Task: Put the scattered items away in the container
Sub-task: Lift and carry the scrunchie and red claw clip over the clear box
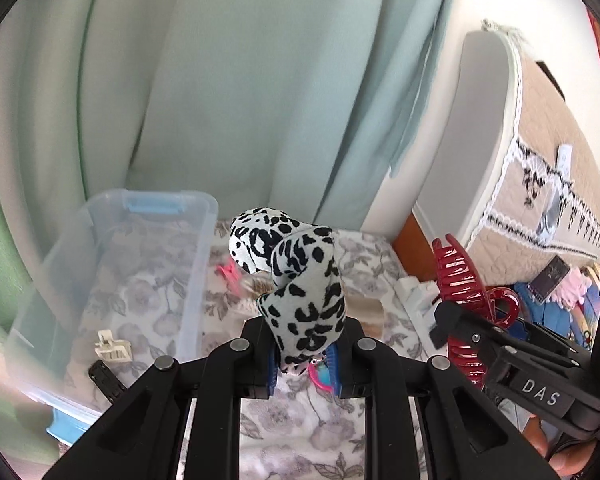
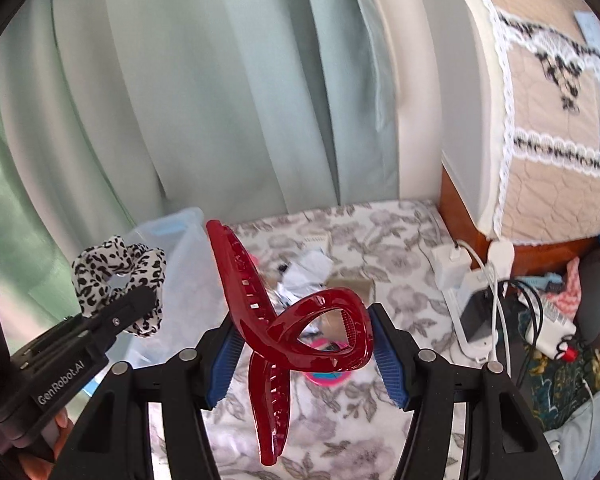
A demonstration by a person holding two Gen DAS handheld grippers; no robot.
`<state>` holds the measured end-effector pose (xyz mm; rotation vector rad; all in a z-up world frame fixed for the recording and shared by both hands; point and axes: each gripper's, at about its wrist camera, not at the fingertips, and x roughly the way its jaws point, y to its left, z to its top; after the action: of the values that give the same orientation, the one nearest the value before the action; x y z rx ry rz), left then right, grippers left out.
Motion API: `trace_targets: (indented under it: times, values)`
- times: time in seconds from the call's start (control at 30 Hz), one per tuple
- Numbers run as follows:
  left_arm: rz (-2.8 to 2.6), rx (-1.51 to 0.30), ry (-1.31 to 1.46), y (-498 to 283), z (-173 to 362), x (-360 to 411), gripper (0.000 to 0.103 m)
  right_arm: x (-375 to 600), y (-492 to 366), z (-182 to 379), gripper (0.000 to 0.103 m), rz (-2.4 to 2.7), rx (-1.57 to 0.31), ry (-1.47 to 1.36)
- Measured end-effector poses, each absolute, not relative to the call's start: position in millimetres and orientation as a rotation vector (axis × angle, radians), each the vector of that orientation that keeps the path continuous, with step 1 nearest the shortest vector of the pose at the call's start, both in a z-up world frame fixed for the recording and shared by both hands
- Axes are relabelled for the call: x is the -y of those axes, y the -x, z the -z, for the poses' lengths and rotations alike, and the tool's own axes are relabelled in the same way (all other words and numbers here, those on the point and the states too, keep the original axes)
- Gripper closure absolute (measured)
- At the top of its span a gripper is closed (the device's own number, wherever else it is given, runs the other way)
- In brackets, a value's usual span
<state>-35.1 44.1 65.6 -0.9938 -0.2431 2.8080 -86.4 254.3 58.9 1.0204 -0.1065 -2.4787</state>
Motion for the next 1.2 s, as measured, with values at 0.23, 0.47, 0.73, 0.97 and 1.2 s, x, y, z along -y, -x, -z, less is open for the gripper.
trace_targets:
  times: [0.23, 0.47, 0.73, 0.97, 1.2]
  values:
    - [-2.877, 0.294, 0.9, 25, -87, -15, 0.083, -228, 74, -95, 0.039, 2.452, 0.106, -0.913]
    - [-2.941, 0.327, 0.832, 14, -101, 8, 0.083, -201, 60, -122, 0.039, 2.417, 0.086, -0.827]
    - [-3.001, 0.382, 0.798, 6, -106, 37, 0.083, -171, 50, -137, 0.039, 2.37, 0.058, -0.782]
    - [-3.045, 0.428, 0.782, 1, -105, 59, 0.083, -145, 42, -142, 0.039, 2.331, 0.019, -0.765]
    - [-3.077, 0.489, 0.808, 2, -96, 79, 0.082, -122, 37, -140, 0.039, 2.297, -0.022, -0.766]
